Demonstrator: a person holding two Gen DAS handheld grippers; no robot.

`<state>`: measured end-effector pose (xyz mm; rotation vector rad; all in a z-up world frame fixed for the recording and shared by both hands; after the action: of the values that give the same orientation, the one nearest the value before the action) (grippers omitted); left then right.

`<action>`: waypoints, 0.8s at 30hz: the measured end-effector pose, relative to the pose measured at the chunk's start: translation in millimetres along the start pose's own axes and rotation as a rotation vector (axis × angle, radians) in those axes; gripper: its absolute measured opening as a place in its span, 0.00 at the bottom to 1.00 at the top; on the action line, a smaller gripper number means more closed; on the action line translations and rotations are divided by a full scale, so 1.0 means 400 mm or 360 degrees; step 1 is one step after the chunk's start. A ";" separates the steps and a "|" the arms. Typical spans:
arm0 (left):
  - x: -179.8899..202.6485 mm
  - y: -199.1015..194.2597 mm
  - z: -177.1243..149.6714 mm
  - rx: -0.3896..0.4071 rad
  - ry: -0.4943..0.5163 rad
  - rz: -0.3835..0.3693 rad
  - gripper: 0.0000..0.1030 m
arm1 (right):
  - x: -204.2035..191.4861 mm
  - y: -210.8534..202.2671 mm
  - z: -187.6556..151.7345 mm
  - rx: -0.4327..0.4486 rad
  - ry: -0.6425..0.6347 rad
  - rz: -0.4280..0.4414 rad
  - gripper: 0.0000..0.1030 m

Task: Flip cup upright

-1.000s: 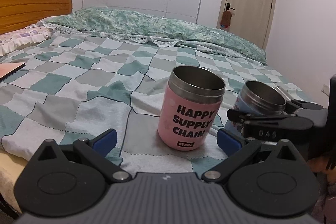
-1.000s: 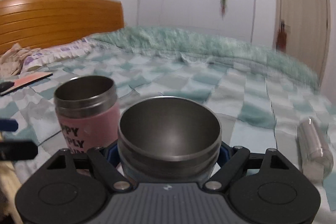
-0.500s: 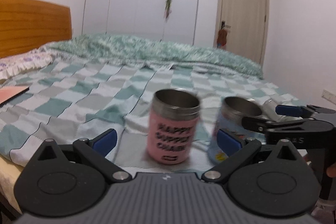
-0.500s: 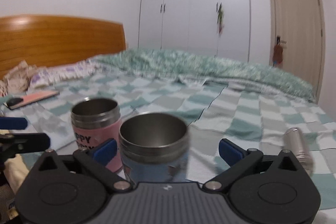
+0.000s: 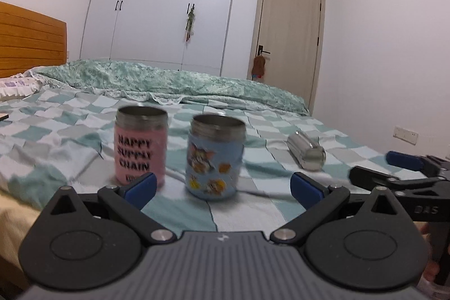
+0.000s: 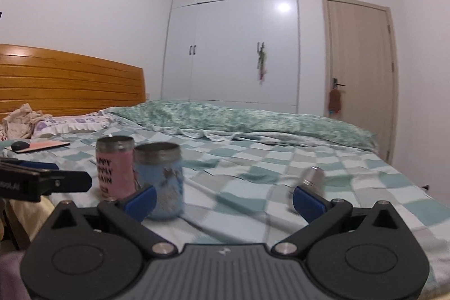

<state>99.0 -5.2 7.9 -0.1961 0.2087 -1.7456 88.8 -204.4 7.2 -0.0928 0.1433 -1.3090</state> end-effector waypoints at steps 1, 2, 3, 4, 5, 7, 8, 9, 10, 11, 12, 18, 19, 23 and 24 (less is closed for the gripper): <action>0.008 0.000 -0.015 -0.0001 0.0009 0.0007 1.00 | 0.014 -0.015 -0.016 0.0006 -0.0003 -0.0020 1.00; 0.013 0.003 -0.024 0.0002 0.0022 0.0023 1.00 | 0.024 -0.025 -0.029 0.0008 -0.0010 -0.0038 1.00; 0.019 0.006 -0.036 0.0004 0.0041 0.0045 1.00 | 0.034 -0.034 -0.045 0.0006 -0.0025 -0.0062 1.00; 0.024 0.007 -0.046 0.0005 0.0058 0.0062 1.00 | 0.043 -0.042 -0.057 0.0002 -0.0039 -0.0082 1.00; 0.028 0.009 -0.054 0.0010 0.0078 0.0082 1.00 | 0.048 -0.048 -0.071 -0.0004 -0.0052 -0.0100 1.00; 0.034 0.007 -0.061 0.0031 0.0106 0.0108 1.00 | 0.055 -0.056 -0.091 -0.0015 -0.0063 -0.0119 1.00; 0.038 0.007 -0.063 0.0046 0.0123 0.0122 1.00 | 0.056 -0.056 -0.094 -0.0014 -0.0064 -0.0125 1.00; 0.041 0.003 -0.064 0.0056 0.0134 0.0133 1.00 | 0.057 -0.058 -0.093 -0.0007 -0.0065 -0.0132 1.00; 0.045 0.002 -0.066 0.0067 0.0145 0.0142 1.00 | 0.056 -0.060 -0.091 0.0005 -0.0063 -0.0137 1.00; 0.046 0.002 -0.068 0.0073 0.0152 0.0149 1.00 | 0.058 -0.063 -0.091 0.0017 -0.0057 -0.0138 1.00; 0.048 0.002 -0.071 0.0077 0.0160 0.0158 1.00 | 0.061 -0.066 -0.092 0.0027 -0.0049 -0.0142 1.00; 0.051 0.001 -0.077 0.0098 0.0178 0.0177 1.00 | 0.071 -0.072 -0.090 0.0061 -0.0008 -0.0152 1.00; 0.051 -0.001 -0.078 0.0102 0.0182 0.0178 1.00 | 0.072 -0.072 -0.091 0.0064 -0.0006 -0.0156 1.00; 0.052 -0.006 -0.078 0.0113 0.0187 0.0176 1.00 | 0.069 -0.074 -0.091 0.0079 -0.0009 -0.0159 1.00; 0.052 -0.008 -0.078 0.0116 0.0186 0.0175 1.00 | 0.068 -0.074 -0.092 0.0080 -0.0011 -0.0159 1.00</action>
<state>84.6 -24.0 -21.3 -0.0288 0.2364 -1.6539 61.7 -237.7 -26.0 -0.0624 0.1011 -1.4110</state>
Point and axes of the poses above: each gripper's, at about its wrist camera, not at the fingertips, and y roughly the way its jaws point, x to its right, z to its top, the point moved 9 cm from there along y, roughly the way its jaws point, and after that the axes turned 6 degrees about y, right-handed, at the moved point
